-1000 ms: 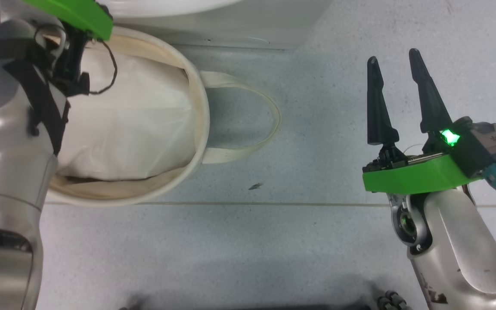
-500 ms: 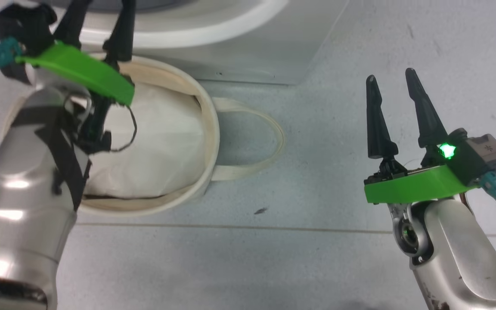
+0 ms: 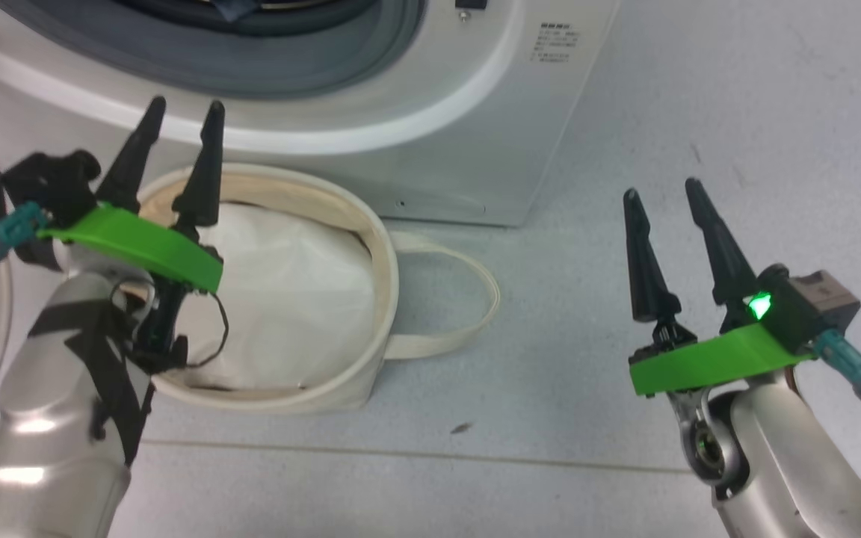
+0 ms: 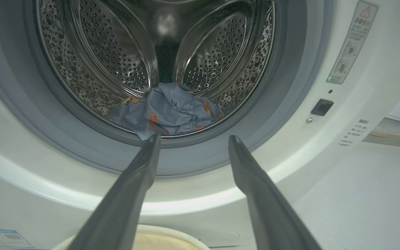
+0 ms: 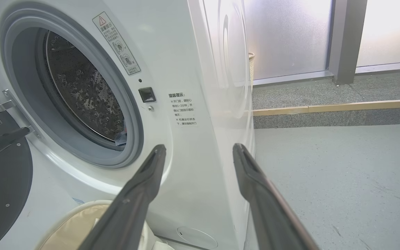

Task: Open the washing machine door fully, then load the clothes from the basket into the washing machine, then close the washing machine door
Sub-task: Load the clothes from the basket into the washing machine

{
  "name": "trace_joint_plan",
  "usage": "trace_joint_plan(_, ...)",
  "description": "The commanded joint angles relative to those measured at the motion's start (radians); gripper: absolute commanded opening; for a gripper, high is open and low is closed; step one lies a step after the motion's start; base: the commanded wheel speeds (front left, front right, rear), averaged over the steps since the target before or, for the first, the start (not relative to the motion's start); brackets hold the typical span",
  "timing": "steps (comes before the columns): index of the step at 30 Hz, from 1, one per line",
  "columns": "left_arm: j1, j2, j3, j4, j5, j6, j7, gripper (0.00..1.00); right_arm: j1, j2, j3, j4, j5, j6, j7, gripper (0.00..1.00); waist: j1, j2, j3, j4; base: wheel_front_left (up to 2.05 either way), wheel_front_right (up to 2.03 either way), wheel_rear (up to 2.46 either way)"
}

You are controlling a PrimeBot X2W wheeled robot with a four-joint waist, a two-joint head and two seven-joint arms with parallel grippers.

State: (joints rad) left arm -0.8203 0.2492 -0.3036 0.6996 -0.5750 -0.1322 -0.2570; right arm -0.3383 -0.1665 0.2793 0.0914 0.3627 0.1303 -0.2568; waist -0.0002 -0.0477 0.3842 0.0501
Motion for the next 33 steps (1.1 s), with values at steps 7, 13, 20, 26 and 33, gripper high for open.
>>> trace_joint_plan(7, 0.099, 0.045, 0.060, -0.068, 0.015, 0.002, -0.005, 1.00, 0.057, -0.020, 0.044, -0.003, 0.039, 0.000, -0.005, 1.00, 0.0002, 0.0000, -0.134, 0.010, 0.00, 0.00, 0.00)
trace_joint_plan(13, 0.185, 0.040, 0.073, -0.072, 0.004, 0.002, -0.005, 1.00, 0.099, -0.028, 0.041, 0.006, 0.065, 0.000, -0.005, 1.00, 0.0002, 0.0000, -0.204, 0.022, 0.00, 0.00, 0.00)
trace_joint_plan(20, 0.286, 0.047, 0.102, -0.129, 0.000, 0.002, -0.005, 1.00, 0.141, -0.035, 0.030, 0.008, 0.077, 0.000, -0.005, 1.00, 0.0002, 0.0000, -0.258, 0.032, 0.00, 0.00, 0.00)
trace_joint_plan(26, 0.366, 0.044, 0.132, -0.184, 0.011, 0.002, -0.005, 1.00, 0.173, -0.044, 0.018, 0.009, 0.084, 0.000, -0.005, 1.00, 0.0002, 0.0000, -0.296, 0.043, 0.00, 0.00, 0.00)
trace_joint_plan(33, 0.418, 0.040, 0.144, -0.213, 0.032, 0.002, -0.005, 1.00, 0.202, -0.045, 0.006, 0.008, 0.091, 0.000, -0.005, 1.00, 0.0002, 0.0000, -0.326, 0.049, 0.00, 0.00, 0.00)
